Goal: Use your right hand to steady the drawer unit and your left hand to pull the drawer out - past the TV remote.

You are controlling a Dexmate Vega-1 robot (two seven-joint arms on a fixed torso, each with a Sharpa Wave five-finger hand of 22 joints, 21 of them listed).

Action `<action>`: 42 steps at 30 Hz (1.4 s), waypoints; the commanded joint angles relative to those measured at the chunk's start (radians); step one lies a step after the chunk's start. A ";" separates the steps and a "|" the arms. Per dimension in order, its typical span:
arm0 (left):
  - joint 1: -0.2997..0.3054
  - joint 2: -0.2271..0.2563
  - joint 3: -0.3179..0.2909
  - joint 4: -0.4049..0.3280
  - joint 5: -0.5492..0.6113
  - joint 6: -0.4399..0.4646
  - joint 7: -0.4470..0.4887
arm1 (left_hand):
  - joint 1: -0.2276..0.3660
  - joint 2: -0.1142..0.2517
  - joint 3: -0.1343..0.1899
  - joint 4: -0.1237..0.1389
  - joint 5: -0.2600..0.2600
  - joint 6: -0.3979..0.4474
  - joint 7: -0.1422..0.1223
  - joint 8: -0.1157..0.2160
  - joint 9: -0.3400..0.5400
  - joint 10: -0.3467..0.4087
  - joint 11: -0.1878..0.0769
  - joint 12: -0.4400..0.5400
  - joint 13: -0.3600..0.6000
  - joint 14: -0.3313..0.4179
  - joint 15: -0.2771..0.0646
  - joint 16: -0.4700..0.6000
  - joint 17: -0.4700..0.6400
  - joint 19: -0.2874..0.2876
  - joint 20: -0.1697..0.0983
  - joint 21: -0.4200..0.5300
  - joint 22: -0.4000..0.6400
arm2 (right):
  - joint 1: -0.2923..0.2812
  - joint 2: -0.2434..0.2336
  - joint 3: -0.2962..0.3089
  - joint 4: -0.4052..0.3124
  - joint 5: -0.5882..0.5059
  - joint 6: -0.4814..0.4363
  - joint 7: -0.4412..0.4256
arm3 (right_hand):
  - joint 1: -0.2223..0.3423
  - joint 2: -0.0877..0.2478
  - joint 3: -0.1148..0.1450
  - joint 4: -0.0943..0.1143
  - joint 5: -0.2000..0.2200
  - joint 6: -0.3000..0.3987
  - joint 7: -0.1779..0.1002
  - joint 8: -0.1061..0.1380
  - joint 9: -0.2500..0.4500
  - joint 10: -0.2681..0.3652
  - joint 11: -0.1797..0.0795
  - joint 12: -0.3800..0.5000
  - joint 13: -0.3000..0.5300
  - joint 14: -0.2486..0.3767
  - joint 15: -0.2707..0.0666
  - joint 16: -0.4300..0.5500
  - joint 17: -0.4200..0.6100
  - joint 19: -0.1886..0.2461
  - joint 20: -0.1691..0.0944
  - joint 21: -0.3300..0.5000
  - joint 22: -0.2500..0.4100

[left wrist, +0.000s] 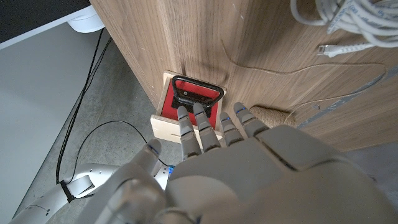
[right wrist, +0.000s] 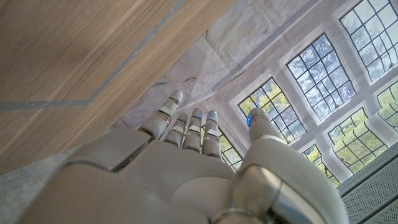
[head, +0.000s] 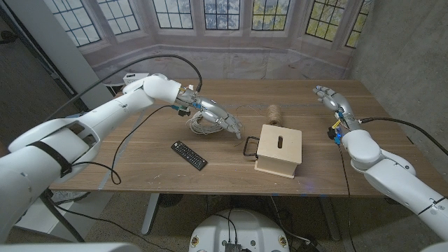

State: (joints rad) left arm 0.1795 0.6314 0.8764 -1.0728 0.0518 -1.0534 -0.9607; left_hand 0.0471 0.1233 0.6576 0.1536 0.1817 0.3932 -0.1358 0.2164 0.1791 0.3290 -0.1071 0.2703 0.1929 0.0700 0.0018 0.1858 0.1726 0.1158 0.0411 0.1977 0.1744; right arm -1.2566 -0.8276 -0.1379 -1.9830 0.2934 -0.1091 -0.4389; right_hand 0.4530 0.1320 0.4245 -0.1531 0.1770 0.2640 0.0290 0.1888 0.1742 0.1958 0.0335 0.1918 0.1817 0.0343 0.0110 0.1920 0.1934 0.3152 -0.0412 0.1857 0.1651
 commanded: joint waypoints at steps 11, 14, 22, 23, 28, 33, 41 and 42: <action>-0.028 -0.038 0.024 0.025 0.081 -0.031 0.011 | -0.019 -0.003 -0.006 0.007 0.011 -0.001 -0.002 -0.006 0.006 0.000 0.002 -0.007 0.005 0.006 0.006 0.004 0.001 -0.003 -0.004 -0.002 0.003 | -0.030 -0.023 0.003 -0.080 -0.089 -0.053 -0.007 | 0.011 0.001 -0.008 0.000 0.006 0.001 0.004 -0.002 0.005 -0.004 0.003 -0.002 0.003 -0.005 0.002 0.006 0.001 -0.008 -0.004 -0.001 0.003; -0.036 -0.052 0.032 0.037 0.094 -0.040 0.017 | -0.020 -0.003 -0.007 0.008 0.011 -0.001 -0.003 -0.006 0.006 -0.001 0.002 -0.008 0.005 0.006 0.006 0.004 0.001 -0.005 -0.005 -0.002 0.003 | -0.036 -0.024 0.003 -0.083 -0.098 -0.055 -0.006 | 0.011 0.001 -0.009 0.000 0.005 0.002 0.004 -0.001 0.005 -0.003 0.002 -0.001 0.003 -0.004 0.001 0.006 0.001 -0.008 -0.004 -0.001 0.003; -0.048 -0.076 0.051 0.048 0.103 -0.041 0.024 | -0.024 -0.004 -0.010 0.010 0.011 -0.003 -0.001 -0.010 0.006 -0.005 0.005 -0.013 0.005 0.005 0.007 0.003 0.001 -0.005 -0.005 -0.002 0.003 | -0.058 -0.028 0.015 -0.100 -0.116 -0.053 0.001 | 0.011 0.001 -0.011 0.001 0.005 0.004 0.005 -0.001 0.005 -0.001 0.003 -0.001 0.003 -0.003 0.001 0.007 0.002 -0.007 -0.003 0.000 0.003; -0.050 -0.079 0.054 0.051 0.103 -0.042 0.023 | -0.024 -0.005 -0.010 0.010 0.011 -0.003 -0.001 -0.010 0.006 -0.006 0.006 -0.014 0.005 0.005 0.007 0.003 0.001 -0.005 -0.005 -0.002 0.003 | -0.059 -0.029 0.016 -0.101 -0.118 -0.054 0.002 | 0.011 0.001 -0.012 0.001 0.005 0.004 0.004 -0.001 0.005 -0.001 0.002 -0.001 0.003 -0.004 0.001 0.007 0.002 -0.008 -0.003 0.000 0.003; -0.053 -0.084 0.058 0.049 0.131 -0.044 0.037 | -0.026 -0.005 -0.011 0.011 0.011 -0.003 -0.001 -0.011 0.006 -0.006 0.005 -0.015 0.005 0.005 0.008 0.003 0.002 -0.006 -0.005 -0.002 0.003 | -0.069 -0.036 0.023 -0.120 -0.137 -0.059 0.006 | 0.012 0.001 -0.013 0.001 0.005 0.005 0.004 -0.001 0.005 -0.001 0.002 -0.001 0.003 -0.003 0.001 0.008 0.002 -0.009 -0.003 0.000 0.003; -0.057 -0.096 0.063 0.052 0.159 -0.053 0.057 | -0.027 -0.005 -0.013 0.012 0.012 -0.006 -0.004 -0.014 0.006 -0.011 -0.001 -0.019 0.005 0.003 0.007 0.002 0.002 -0.006 -0.005 -0.002 0.003 | -0.074 -0.041 0.025 -0.130 -0.153 -0.064 0.015 | 0.012 0.001 -0.014 0.001 0.005 0.004 0.003 -0.001 0.005 -0.001 0.001 -0.001 0.003 -0.003 0.000 0.008 0.002 -0.008 -0.002 0.000 0.003; -0.060 -0.110 0.075 0.049 0.229 -0.067 0.091 | -0.030 -0.004 -0.015 0.015 0.012 -0.016 -0.009 -0.019 0.007 -0.024 -0.001 -0.028 0.005 -0.006 0.010 -0.002 0.002 -0.009 -0.006 -0.002 0.003 | -0.089 -0.036 0.040 -0.129 -0.146 -0.032 0.041 | 0.013 0.001 -0.015 0.001 0.006 0.005 0.003 -0.001 0.005 -0.002 0.001 -0.001 0.003 -0.002 0.000 0.008 0.002 -0.008 -0.003 0.001 0.002; -0.059 -0.110 0.075 0.044 0.234 -0.063 0.095 | -0.031 -0.004 -0.015 0.015 0.012 -0.016 -0.009 -0.019 0.007 -0.025 -0.001 -0.028 0.005 -0.008 0.010 -0.002 0.002 -0.010 -0.005 -0.002 0.003 | -0.091 -0.036 0.041 -0.129 -0.147 -0.030 0.043 | 0.013 0.001 -0.016 0.001 0.005 0.005 0.003 -0.001 0.005 -0.002 0.001 -0.001 0.003 -0.002 0.000 0.008 0.002 -0.008 -0.003 0.001 0.002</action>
State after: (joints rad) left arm 0.1249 0.5384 0.9383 -1.0228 0.2161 -1.1079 -0.9038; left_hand 0.0261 0.1182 0.6465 0.1645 0.1887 0.3801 -0.1411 0.1992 0.1840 0.3084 -0.1053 0.2468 0.1928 0.0695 0.0092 0.1858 0.1726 0.1105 0.0356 0.1977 0.1744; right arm -1.3286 -0.8652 -0.1126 -2.1074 0.1498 -0.1686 -0.4214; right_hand 0.4530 0.1320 0.4133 -0.1525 0.1770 0.2642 0.0287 0.1888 0.1742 0.1958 0.0335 0.1919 0.1818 0.0343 0.0110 0.1967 0.1931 0.3080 -0.0376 0.1857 0.1650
